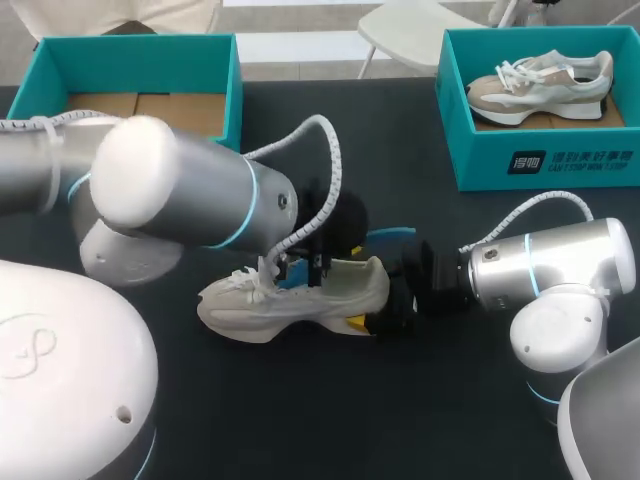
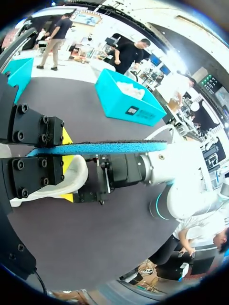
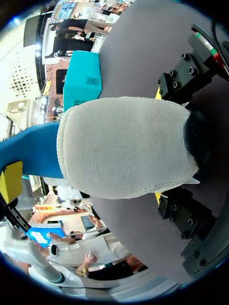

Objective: Take the shoe out of the shoebox, open the shoe tongue, remove and reinsert the insole, then place the shoe into the shoebox

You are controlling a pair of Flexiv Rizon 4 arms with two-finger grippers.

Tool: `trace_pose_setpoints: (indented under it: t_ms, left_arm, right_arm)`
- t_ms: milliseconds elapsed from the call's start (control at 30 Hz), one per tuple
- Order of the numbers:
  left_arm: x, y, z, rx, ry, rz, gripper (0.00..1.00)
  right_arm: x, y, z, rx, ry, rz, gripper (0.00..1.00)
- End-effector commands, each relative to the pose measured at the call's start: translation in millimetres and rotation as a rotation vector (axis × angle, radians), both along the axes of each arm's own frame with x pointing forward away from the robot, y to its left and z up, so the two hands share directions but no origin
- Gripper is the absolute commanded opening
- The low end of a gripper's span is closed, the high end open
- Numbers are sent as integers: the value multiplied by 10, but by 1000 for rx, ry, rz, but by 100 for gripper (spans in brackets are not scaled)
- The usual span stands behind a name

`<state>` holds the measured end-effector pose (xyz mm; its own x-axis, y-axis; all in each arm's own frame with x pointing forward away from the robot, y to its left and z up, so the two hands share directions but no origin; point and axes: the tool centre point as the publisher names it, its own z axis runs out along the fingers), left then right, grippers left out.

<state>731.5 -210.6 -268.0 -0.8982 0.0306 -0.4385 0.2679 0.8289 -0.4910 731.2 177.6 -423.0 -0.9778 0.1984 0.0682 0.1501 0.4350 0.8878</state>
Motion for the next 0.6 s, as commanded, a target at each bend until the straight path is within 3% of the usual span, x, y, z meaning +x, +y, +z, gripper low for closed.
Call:
trace_pose_setpoints:
  t_ms: [33, 333, 467, 600]
  left_arm:
    - [78, 73, 231, 6, 119, -113, 0]
    - [121, -128, 693, -182, 128, -267, 0]
    - [150, -221, 925, -327, 152, -392, 0]
    - [141, -268, 1166, -373, 116, -434, 0]
  right_arm:
    - [-33, -18, -49, -5, 2, -3, 0]
    - [-33, -18, -49, -5, 2, -3, 0]
    - [-33, -18, -49, -5, 2, -3, 0]
    - [-33, -18, -49, -5, 2, -3, 0]
